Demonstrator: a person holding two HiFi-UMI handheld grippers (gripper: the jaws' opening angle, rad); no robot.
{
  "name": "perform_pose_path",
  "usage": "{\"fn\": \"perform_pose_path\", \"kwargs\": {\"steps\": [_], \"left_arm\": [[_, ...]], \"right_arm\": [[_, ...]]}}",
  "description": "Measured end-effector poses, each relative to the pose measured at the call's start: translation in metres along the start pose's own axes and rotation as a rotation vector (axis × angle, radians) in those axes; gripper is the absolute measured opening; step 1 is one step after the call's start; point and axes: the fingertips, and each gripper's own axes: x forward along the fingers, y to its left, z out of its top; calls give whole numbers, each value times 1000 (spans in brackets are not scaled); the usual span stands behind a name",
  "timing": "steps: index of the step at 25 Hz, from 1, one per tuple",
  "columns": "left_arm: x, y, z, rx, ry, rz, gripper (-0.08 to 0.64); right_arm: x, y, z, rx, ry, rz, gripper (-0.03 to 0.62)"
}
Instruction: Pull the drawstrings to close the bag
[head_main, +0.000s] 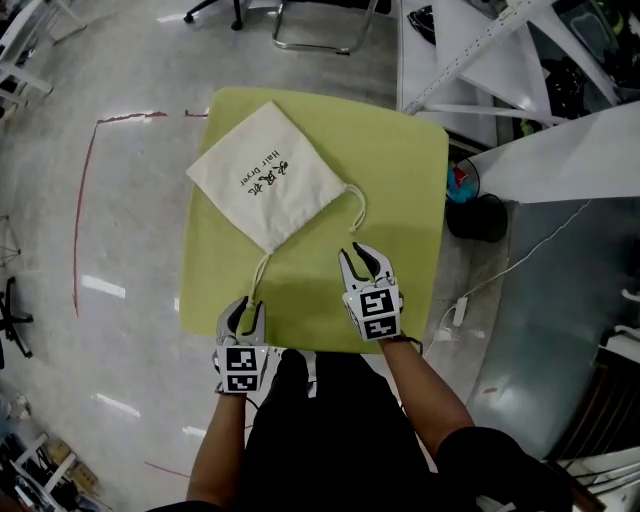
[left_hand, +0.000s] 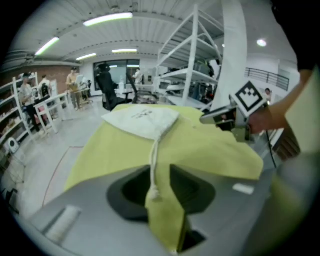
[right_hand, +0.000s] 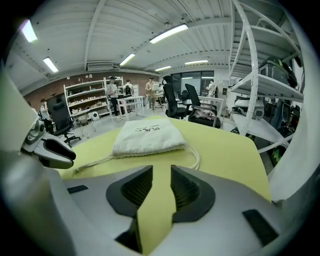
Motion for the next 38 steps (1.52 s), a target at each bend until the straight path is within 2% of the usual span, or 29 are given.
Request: {"fn": "perform_pose_path", "kwargs": {"steps": [2, 9, 14, 22, 28, 30, 31, 33, 38], "left_arm": [[4, 1, -3, -21, 23, 5, 129], [12, 0, -13, -58, 64, 1, 132], [13, -1, -19, -104, 90, 11, 132], [22, 2, -27, -122, 126, 17, 141], [21, 4, -27, -116, 135, 40, 139], [20, 7, -29, -111, 143, 58, 100], [19, 8, -30, -109, 146, 65, 57], [20, 9, -31, -103, 144, 72, 48], [20, 9, -31, -105, 141, 79, 41]], "right_arm": [[9, -10, -3, 15, 15, -20, 144], [35, -35, -10, 53, 54, -88, 146], [46, -42, -16, 64, 80, -94, 147], [52, -44, -21, 75, 105, -79, 150], [52, -42, -21, 70, 98, -69, 141], [52, -38, -20, 43, 99, -57, 107], [52, -36, -20, 30, 100, -53, 87], [54, -33, -21, 16, 104, -51, 54], [54, -31, -21, 26, 110, -56, 43]]}}
